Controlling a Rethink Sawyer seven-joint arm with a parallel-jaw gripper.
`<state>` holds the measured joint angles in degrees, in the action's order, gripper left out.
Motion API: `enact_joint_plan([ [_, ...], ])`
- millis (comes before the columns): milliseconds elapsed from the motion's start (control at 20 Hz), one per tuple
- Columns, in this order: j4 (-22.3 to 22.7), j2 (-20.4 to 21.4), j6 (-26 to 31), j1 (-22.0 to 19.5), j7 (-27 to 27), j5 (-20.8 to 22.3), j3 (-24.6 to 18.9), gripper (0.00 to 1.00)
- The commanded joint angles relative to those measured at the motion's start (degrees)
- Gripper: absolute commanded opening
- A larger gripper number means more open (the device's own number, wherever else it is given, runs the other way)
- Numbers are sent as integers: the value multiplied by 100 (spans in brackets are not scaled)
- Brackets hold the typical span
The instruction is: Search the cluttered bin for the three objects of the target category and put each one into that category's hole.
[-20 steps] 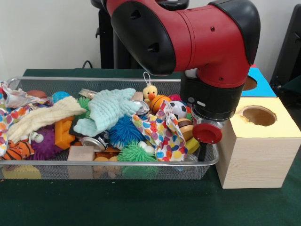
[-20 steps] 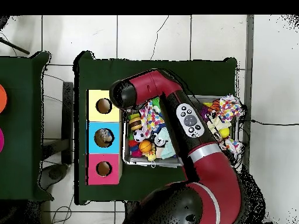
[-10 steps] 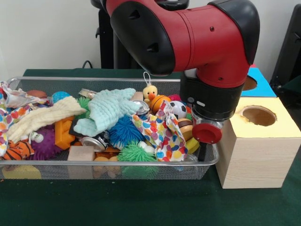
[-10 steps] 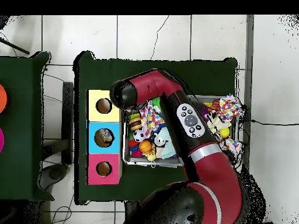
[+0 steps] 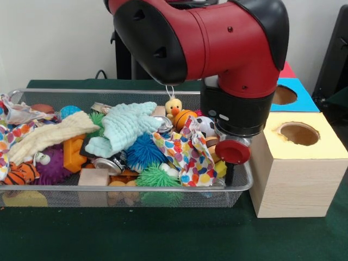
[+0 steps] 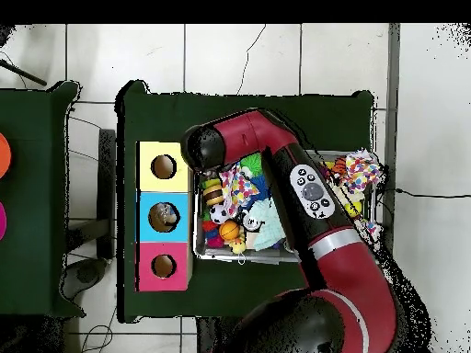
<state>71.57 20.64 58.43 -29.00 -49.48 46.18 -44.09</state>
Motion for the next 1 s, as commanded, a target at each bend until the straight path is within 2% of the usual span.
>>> enact_joint_plan([
  [50,-40,183,-618,-257,1772,219,-317,100],
  [800,-235,135,-664,-94,1668,345,-199,100],
  [1000,-23,202,-841,-137,1472,365,-169,100],
])
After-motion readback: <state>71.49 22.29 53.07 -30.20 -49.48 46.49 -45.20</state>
